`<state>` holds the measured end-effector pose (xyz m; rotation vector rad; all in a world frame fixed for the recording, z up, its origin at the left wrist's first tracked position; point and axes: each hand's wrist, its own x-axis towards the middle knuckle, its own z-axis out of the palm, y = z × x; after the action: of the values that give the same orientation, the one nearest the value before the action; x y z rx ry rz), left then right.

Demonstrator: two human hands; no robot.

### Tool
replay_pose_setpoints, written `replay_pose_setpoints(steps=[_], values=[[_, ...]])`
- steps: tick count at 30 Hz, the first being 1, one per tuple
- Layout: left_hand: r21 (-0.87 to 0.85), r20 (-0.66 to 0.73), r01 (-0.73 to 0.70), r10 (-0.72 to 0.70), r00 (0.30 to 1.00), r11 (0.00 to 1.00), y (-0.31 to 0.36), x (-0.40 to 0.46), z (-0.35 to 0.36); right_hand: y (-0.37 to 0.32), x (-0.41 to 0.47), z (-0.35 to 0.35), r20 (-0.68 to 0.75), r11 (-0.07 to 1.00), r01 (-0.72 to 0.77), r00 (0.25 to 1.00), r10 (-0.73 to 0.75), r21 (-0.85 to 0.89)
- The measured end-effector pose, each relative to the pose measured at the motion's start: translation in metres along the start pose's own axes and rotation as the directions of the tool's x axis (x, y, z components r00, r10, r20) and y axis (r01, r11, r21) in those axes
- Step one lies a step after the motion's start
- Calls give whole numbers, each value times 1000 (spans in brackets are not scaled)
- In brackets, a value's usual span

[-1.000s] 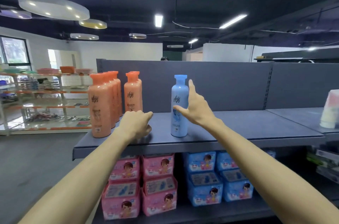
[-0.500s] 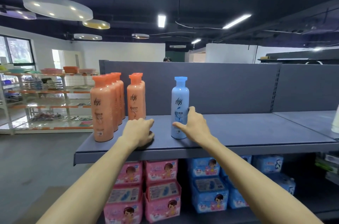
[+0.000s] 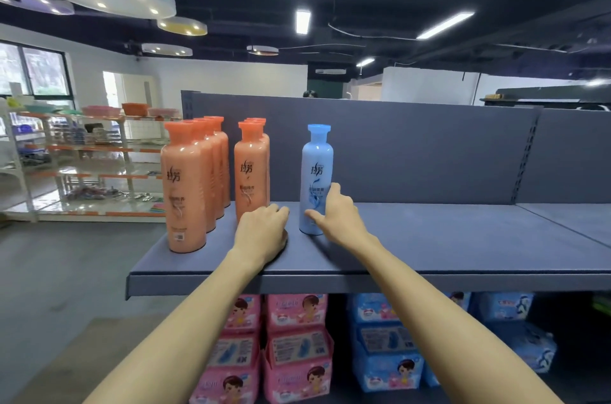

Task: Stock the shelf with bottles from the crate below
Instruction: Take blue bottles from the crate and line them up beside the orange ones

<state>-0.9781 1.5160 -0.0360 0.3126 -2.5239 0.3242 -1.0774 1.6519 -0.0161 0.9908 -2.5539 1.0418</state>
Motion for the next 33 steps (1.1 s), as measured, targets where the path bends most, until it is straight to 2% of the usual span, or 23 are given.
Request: replay_pose_setpoints(steps=[8, 18, 33], values=[[-79, -61, 7, -12, 998, 997, 0, 10, 12, 0, 39, 21, 24, 1000, -1, 1000, 1, 3], [22, -31, -21, 22, 999, 1000, 9, 26, 20, 6, 80, 43, 23, 1000, -13, 1000, 13, 11], [-40, -86, 11, -14, 996, 999, 9, 31, 27, 16, 103, 64, -13, 996, 18, 1000, -17, 92]])
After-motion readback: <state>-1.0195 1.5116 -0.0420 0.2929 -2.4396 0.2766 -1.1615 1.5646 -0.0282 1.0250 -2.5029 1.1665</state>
